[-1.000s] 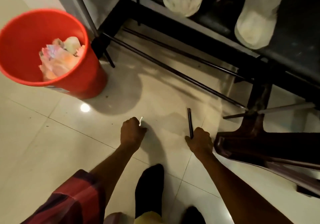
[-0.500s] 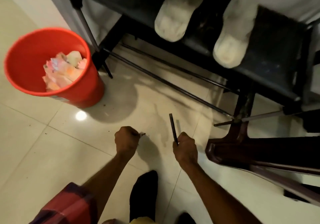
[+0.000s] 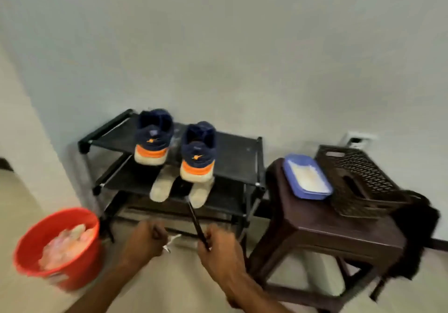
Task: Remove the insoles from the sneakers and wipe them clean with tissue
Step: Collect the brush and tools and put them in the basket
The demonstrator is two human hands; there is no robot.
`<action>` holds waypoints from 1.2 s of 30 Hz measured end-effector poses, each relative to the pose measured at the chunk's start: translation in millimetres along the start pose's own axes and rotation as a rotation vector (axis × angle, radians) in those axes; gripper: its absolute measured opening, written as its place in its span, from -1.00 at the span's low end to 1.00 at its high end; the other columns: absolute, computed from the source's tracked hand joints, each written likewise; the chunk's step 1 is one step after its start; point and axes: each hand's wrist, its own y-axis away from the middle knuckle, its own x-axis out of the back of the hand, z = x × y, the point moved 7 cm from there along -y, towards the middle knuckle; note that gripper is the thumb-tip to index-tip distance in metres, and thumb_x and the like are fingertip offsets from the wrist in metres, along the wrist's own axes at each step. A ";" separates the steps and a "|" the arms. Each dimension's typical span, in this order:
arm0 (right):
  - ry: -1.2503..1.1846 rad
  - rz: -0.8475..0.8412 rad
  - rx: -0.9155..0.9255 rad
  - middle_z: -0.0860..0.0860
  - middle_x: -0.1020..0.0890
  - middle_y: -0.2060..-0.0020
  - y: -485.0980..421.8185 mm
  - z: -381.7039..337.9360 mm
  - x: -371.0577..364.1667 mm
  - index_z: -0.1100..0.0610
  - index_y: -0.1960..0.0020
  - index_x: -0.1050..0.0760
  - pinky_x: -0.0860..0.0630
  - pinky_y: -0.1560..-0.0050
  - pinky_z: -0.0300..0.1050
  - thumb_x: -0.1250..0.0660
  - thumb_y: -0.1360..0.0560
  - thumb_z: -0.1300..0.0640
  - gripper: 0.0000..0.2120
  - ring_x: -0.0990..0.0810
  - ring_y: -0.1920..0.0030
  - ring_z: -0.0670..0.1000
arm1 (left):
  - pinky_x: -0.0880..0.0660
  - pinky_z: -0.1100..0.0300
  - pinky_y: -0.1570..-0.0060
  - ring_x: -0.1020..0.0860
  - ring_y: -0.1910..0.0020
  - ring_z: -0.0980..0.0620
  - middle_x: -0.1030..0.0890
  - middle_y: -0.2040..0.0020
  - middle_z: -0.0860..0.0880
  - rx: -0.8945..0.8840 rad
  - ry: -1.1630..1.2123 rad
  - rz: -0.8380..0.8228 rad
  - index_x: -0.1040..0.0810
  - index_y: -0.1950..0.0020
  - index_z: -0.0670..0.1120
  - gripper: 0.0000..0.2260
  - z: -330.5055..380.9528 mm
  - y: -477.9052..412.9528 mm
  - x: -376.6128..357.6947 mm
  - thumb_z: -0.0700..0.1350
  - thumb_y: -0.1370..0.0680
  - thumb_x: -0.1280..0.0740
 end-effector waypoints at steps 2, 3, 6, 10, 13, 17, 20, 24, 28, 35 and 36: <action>-0.046 0.158 0.033 -0.05 -0.62 0.19 10.4 -5.8 74.9 -0.02 0.11 -0.38 -0.49 0.19 -0.11 -0.30 -0.45 -0.11 -0.81 -0.60 0.15 0.00 | -0.49 0.28 0.31 -0.61 0.45 0.24 -0.65 0.47 0.09 -0.098 -0.085 -0.026 -0.61 0.26 -0.04 -0.83 65.2 14.8 11.1 -0.18 -0.34 -0.60; -0.061 0.238 0.042 -0.04 -0.62 0.21 13.4 -4.5 113.3 0.00 0.11 -0.38 -0.50 0.21 -0.11 -0.31 -0.44 -0.11 -0.79 -0.60 0.18 -0.01 | -0.46 0.38 0.31 -0.60 0.44 0.28 -0.66 0.45 0.12 -0.138 -0.107 -0.022 -0.64 0.23 -0.02 -0.82 96.2 19.8 16.0 -0.17 -0.34 -0.62; -0.069 0.418 0.044 -0.05 -0.62 0.26 18.8 7.9 219.1 0.03 0.10 -0.45 -0.53 0.23 -0.09 -0.33 -0.45 -0.11 -0.78 -0.60 0.22 -0.01 | -0.54 0.41 0.28 -0.63 0.42 0.26 -0.68 0.42 0.09 -0.276 -0.131 -0.053 -0.72 0.20 -0.01 -0.89 190.6 33.5 17.1 -0.16 -0.37 -0.61; 0.037 0.531 -0.079 -0.04 -0.65 0.26 23.0 50.4 330.0 0.03 0.11 -0.52 -0.53 0.23 -0.07 -0.33 -0.44 -0.08 -0.82 -0.62 0.19 0.04 | -0.68 0.16 0.17 -0.71 0.36 0.10 -0.72 0.34 0.04 -0.417 -0.054 -0.117 -0.75 0.16 -0.03 -0.94 306.4 46.6 3.2 -0.16 -0.43 -0.58; 0.097 0.525 -0.171 -0.04 -0.62 0.30 21.8 88.8 380.1 0.02 0.18 -0.50 -0.51 0.28 -0.08 -0.34 -0.44 -0.04 -0.86 -0.63 0.19 0.09 | -0.68 0.20 0.17 -0.71 0.39 0.06 -0.73 0.33 0.01 -0.504 0.021 -0.082 -0.74 0.17 -0.06 -0.95 381.7 47.3 -14.5 -0.17 -0.42 -0.58; 0.132 0.500 -0.269 -0.01 -0.64 0.24 12.9 129.0 409.9 0.04 0.14 -0.57 -0.59 0.20 -0.05 -0.36 -0.44 -0.03 -0.86 -0.62 0.19 0.08 | -0.62 0.31 0.33 -0.69 0.42 0.05 -0.72 0.34 -0.07 -0.540 0.062 -0.109 -0.72 0.19 -0.14 -0.92 444.1 37.7 -56.5 -0.20 -0.40 -0.59; 0.176 0.435 -0.324 -0.01 -0.64 0.23 -5.6 157.1 410.3 0.06 0.17 -0.57 -0.61 0.21 -0.05 -0.36 -0.43 0.03 -0.90 -0.63 0.21 0.06 | -0.68 0.17 0.27 -0.70 0.41 0.03 -0.72 0.30 -0.10 -0.545 0.064 -0.133 -0.72 0.19 -0.16 -0.91 472.2 22.4 -93.3 -0.21 -0.39 -0.60; 0.193 0.372 -0.381 -0.01 -0.58 0.27 -36.0 197.2 404.7 0.07 0.18 -0.53 -0.46 0.32 -0.13 -0.37 -0.41 0.05 -0.90 -0.57 0.26 0.06 | -0.69 0.14 0.29 -0.70 0.41 0.01 -0.72 0.28 -0.12 -0.546 0.095 -0.145 -0.72 0.19 -0.18 -0.90 501.6 -7.6 -139.7 -0.23 -0.39 -0.61; 0.205 0.320 -0.432 0.00 -0.58 0.25 -64.4 236.1 384.6 0.08 0.16 -0.52 -0.55 0.24 -0.06 -0.39 -0.41 0.04 -0.88 -0.61 0.19 0.09 | -0.70 0.10 0.26 -0.69 0.44 0.01 -0.71 0.33 -0.09 -0.577 0.066 -0.158 -0.71 0.23 -0.17 -0.91 523.2 -36.9 -191.3 -0.23 -0.38 -0.60; 0.164 0.337 -0.484 -0.04 -0.55 0.28 -83.6 277.9 358.1 0.03 0.22 -0.44 -0.50 0.22 -0.06 -0.40 -0.48 -0.08 -0.76 -0.58 0.21 0.08 | -0.70 0.05 0.19 -0.70 0.35 -0.03 -0.72 0.28 -0.07 -0.562 0.011 -0.202 -0.72 0.24 -0.11 -0.89 521.8 -68.0 -275.7 -0.19 -0.35 -0.63; 0.153 0.345 -0.483 -0.02 -0.58 0.28 -85.9 282.6 357.7 0.04 0.23 -0.47 -0.54 0.20 -0.04 -0.38 -0.48 -0.09 -0.76 -0.60 0.21 0.10 | -0.70 0.04 0.18 -0.70 0.31 -0.03 -0.72 0.27 -0.06 -0.554 0.002 -0.201 -0.72 0.24 -0.10 -0.89 519.0 -72.3 -285.8 -0.19 -0.35 -0.63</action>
